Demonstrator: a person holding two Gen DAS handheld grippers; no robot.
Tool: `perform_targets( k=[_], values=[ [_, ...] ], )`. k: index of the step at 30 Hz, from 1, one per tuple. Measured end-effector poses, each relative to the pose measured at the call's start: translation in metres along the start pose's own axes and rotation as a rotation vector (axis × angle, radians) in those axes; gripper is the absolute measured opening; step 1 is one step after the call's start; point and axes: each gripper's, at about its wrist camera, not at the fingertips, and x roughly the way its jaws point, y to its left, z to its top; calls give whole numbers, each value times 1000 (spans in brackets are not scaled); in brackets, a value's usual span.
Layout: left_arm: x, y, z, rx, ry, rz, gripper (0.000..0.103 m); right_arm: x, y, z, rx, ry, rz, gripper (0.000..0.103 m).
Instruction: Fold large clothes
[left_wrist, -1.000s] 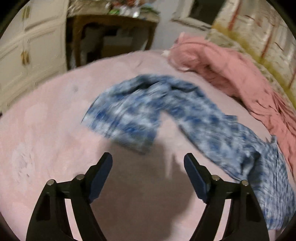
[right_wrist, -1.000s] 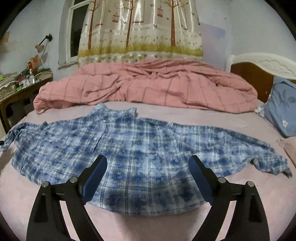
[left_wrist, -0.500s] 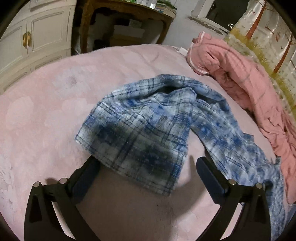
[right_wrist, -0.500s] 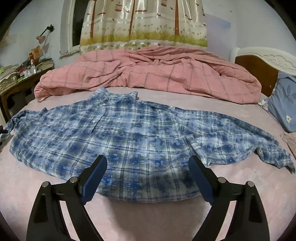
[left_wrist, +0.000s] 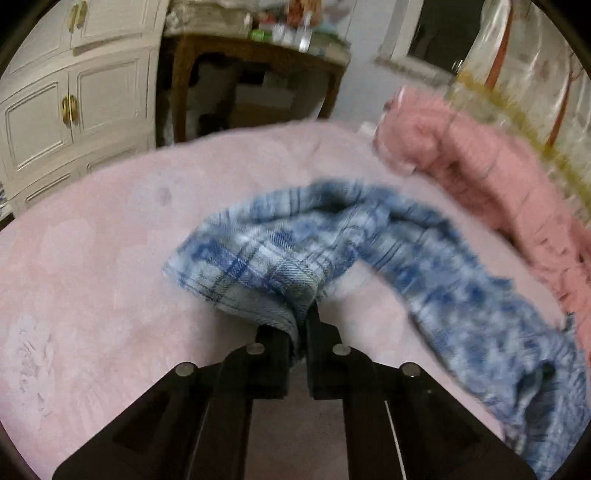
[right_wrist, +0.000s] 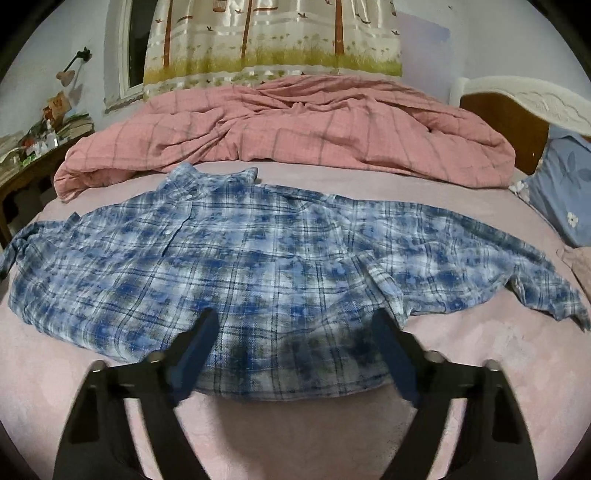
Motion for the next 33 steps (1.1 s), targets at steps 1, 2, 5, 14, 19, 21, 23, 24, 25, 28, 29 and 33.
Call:
perform_targets(
  k=[1,2,5,14,19,21,23,24,25,28,29,33],
  values=[
    [-10,-1,0,8,-47,-22,5,0,0,0,-2,2,3,65],
    [-24,-7,2,41,-105,-31,5,-2,1,-1,-4,-1,-1,63],
    [-71,-39,2,175,-243,-49,5,-5,3,0,-20,-12,-7,58],
    [-207,-192,-51,495,-338,-495,6,-26,6,6,-34,-73,-4,56],
    [-215,-275,-102,592,-223,-636,6,-31,0,4,-19,-80,-3,56],
    [-208,-301,-122,603,-164,-654,6,-32,-7,3,-7,-80,-5,56],
    [-194,-317,-141,589,-91,-690,6,-32,-12,1,1,-74,-6,56],
    [-190,-326,-148,589,-74,-687,7,-31,-14,1,2,-70,-5,56],
    [-184,-330,-158,596,-66,-675,8,-30,-16,-1,3,-67,-6,56],
    [-170,-333,-175,626,-32,-680,26,-26,-19,-3,2,-53,-9,56],
    [-166,-332,-177,628,-20,-685,45,-25,-19,-4,1,-49,-7,56],
    [-155,-308,-154,552,-28,-684,66,-22,-13,-4,-12,-44,-7,56]
  ],
)
